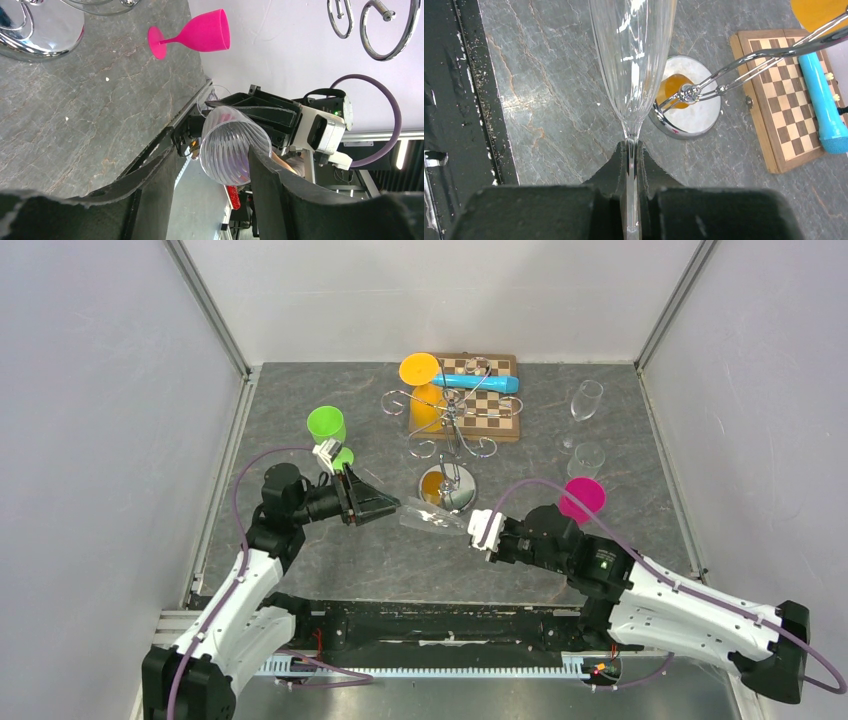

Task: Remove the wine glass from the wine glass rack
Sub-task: Place the wine glass at the center of the board.

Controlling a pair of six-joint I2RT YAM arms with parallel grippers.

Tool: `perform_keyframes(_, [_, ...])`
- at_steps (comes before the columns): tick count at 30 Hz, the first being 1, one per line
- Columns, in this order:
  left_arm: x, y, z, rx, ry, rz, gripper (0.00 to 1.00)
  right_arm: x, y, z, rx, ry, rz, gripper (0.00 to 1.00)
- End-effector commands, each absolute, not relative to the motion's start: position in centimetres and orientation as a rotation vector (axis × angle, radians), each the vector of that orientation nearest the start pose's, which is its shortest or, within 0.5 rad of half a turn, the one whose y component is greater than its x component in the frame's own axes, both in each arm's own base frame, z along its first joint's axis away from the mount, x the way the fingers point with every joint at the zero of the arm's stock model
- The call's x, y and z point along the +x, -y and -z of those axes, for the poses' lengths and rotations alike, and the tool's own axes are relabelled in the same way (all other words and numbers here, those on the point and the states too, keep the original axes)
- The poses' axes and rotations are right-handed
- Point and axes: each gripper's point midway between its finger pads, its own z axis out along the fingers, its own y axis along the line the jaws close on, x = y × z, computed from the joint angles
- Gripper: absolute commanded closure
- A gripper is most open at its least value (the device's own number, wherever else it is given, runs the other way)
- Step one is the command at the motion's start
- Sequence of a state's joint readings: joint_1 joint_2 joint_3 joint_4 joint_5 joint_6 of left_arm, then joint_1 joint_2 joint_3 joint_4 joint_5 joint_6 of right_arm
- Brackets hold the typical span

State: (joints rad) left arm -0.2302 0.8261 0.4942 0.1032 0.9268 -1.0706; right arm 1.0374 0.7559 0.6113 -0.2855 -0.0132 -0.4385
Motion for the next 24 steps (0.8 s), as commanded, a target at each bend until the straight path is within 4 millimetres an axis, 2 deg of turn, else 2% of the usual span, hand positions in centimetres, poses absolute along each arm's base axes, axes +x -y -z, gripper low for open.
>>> perform_keyframes(1, [18.4, 21.1, -23.2, -0.053, -2.082, 1.72, 0.41, 16.5, -26.0, -22.6, -1.322, -1.363, -0.425, 1.0])
perform_keyframes(6, [18.2, 21.0, -22.9, -0.044, -2.104, 1.703, 0.45, 16.6, -26.6, -23.7, -1.322, -1.335, -0.43, 1.0])
perform_keyframes(13, [17.9, 21.0, -22.9, -0.034, -2.105, 1.71, 0.5, 16.7, -27.3, -23.9, -1.342, -1.332, -0.419, 1.0])
perform_keyframes(24, [17.2, 21.0, -22.7, -0.01, -2.119, 1.721, 0.78, 17.3, -27.3, -24.1, -1.327, -1.343, -0.382, 1.0])
